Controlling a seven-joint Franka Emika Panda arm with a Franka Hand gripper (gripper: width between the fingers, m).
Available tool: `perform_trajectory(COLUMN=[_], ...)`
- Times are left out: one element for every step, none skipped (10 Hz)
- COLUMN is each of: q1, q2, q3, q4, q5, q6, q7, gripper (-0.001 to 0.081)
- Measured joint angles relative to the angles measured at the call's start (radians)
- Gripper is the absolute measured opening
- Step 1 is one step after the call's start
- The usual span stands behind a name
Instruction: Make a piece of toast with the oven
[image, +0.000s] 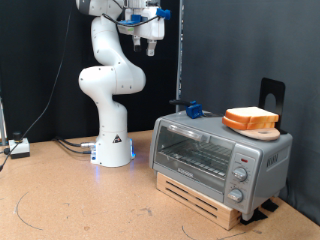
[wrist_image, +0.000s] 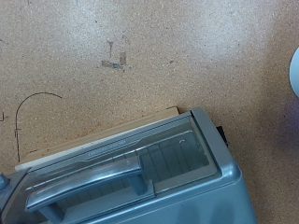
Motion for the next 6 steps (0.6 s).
perform_trajectory(q1=[0.008, 0.029, 0.051, 0.068, 0.08, 0.1], q2=[-0.001, -0.002, -0.001, 0.001, 0.008, 0.023], q3=[0.0, -0.002, -0.012, -0.035, -0.063, -0.085], q4=[-0.005, -0.017, -0.028, -0.044, -0.063, -0.071], q5=[0.0, 0.001, 0.0, -0.001, -0.017, -0.026], q6=[0.032, 0.07, 0.084, 0.111, 0.151, 0.176], q7=[-0.07, -0.173, -0.283, -0.408, -0.539, -0.639], gripper=[0.0807, 0.0807, 0.0807, 0.0807, 0.0807, 0.0807])
